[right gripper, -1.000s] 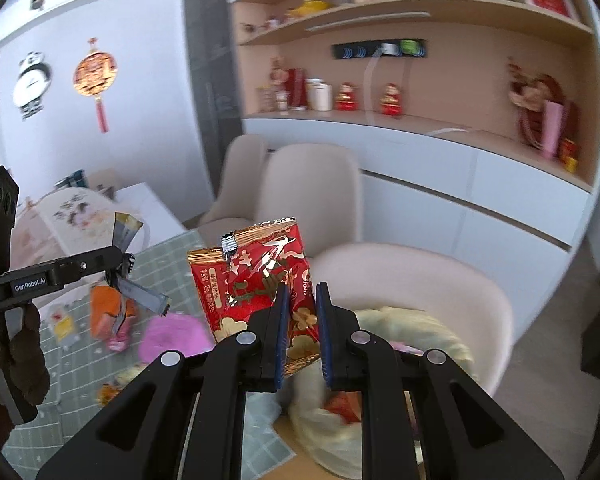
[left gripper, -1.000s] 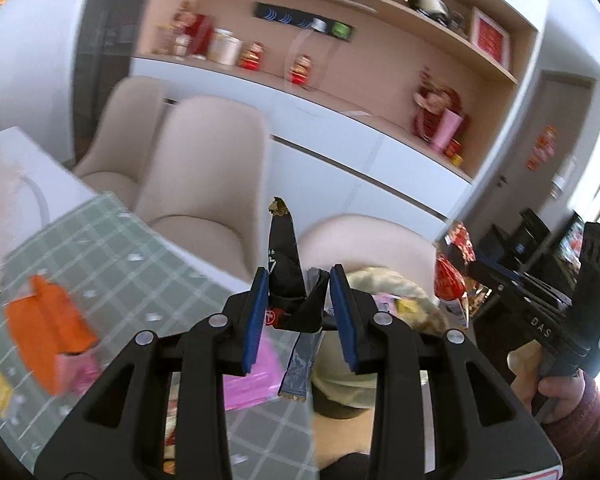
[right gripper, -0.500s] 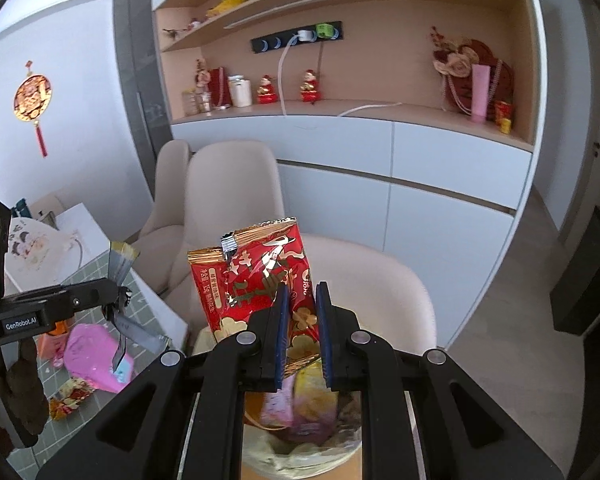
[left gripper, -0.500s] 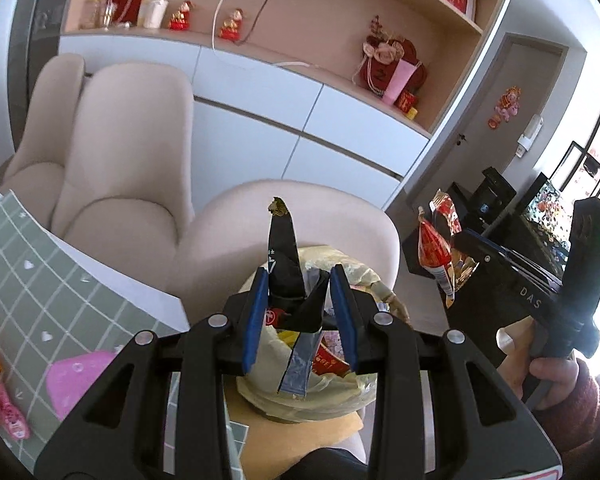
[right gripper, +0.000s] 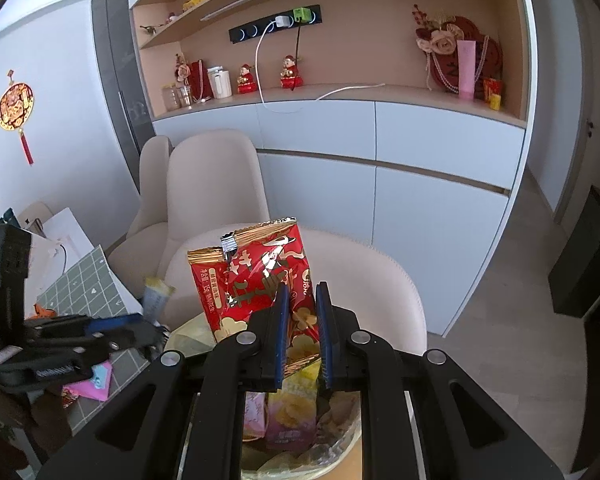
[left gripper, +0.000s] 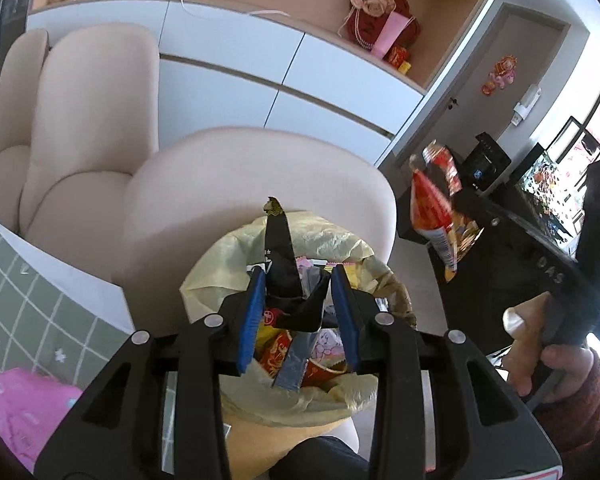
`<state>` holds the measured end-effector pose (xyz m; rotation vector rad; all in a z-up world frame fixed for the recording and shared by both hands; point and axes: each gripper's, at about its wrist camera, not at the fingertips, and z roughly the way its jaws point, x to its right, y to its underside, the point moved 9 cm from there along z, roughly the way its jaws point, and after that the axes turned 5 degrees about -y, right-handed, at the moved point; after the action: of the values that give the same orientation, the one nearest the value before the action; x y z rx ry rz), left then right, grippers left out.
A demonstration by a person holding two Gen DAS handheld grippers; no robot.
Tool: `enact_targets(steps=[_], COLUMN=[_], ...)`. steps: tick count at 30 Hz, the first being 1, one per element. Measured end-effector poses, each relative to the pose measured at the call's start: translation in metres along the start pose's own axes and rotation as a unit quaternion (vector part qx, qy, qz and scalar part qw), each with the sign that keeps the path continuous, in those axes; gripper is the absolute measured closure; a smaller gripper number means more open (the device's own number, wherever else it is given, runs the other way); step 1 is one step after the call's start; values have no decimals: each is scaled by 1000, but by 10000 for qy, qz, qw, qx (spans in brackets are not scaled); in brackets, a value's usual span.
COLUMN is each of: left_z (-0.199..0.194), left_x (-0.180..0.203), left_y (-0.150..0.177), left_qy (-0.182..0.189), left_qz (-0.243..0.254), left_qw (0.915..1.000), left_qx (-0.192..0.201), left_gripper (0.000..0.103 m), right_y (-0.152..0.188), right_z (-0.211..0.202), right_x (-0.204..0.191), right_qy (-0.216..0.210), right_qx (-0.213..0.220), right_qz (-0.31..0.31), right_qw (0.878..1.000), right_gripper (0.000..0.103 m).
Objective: Collect trash
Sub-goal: 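Open the left gripper to drop the strap while the right gripper releases the red bag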
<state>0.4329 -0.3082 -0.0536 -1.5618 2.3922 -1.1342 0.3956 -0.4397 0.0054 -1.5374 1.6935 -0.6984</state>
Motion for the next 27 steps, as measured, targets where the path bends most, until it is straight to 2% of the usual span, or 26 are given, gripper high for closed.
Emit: enact_targets(steps=[7, 11, 12, 15, 20, 24, 27], left_z=[30, 37, 36, 28, 4, -10, -18], left_x=[8, 8, 7, 1, -22, -47, -62], left_y=[0, 1, 1, 0, -1, 3, 6], left_qy=[128, 368, 390, 332, -8, -163, -249], left_qz=[66, -56, -84, -137, -210, -527, -698], left_qw=[9997, 9989, 9988, 9992, 9998, 9984, 9972], left_qx=[-183, -289, -281, -199, 12, 80, 121], left_gripper=[69, 45, 41, 41, 41, 41, 41], right_y=[4, 7, 8, 11, 22, 50, 79], right_z=[9, 15, 16, 21, 36, 65, 90], right_x=[12, 17, 17, 15, 3, -16, -32], right_qy=[82, 118, 126, 132, 54, -280, -351], right_qx=[-87, -132, -149, -193, -389, -837, -1302], right_qz=[127, 225, 248, 256, 199, 272, 83], right_qw=[9998, 9996, 9995, 9994, 9990, 9957, 9908], right_gripper=[88, 88, 88, 88, 88, 88, 88])
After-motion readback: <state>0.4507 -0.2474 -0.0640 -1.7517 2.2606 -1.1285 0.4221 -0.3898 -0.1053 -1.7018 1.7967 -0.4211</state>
